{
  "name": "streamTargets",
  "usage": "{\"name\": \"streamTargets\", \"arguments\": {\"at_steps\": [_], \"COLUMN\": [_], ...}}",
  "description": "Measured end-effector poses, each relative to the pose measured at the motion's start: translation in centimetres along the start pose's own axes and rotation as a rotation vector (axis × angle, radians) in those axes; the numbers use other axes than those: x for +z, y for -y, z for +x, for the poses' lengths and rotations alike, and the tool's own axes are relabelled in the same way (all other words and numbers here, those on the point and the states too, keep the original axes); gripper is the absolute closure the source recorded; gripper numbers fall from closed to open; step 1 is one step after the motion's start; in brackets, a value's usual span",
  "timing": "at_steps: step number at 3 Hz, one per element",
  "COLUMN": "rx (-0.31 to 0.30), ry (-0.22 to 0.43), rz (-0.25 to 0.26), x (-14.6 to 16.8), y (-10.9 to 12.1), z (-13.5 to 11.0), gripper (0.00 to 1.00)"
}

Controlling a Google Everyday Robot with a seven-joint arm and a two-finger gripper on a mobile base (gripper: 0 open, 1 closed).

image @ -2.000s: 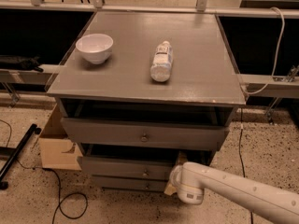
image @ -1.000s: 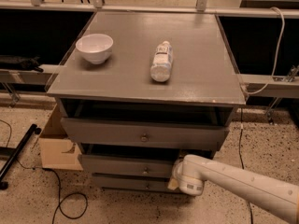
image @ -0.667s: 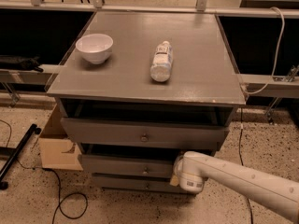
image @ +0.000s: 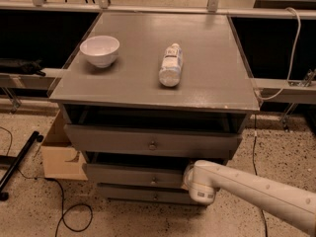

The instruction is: Open middle drawer

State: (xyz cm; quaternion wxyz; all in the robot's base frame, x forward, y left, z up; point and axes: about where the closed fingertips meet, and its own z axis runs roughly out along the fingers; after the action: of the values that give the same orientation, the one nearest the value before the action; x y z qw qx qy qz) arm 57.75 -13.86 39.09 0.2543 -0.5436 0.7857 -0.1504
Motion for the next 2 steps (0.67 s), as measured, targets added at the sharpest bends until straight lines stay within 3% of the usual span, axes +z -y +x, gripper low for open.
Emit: {"name": "streamTargets", "arguments": {"at_steps": [2], "rx": [0.0], "ry": [0.0], "rz": [0.0], "x": [0.0], "y": [-0.01], "z": [0.0], "gripper": [0.72]}}
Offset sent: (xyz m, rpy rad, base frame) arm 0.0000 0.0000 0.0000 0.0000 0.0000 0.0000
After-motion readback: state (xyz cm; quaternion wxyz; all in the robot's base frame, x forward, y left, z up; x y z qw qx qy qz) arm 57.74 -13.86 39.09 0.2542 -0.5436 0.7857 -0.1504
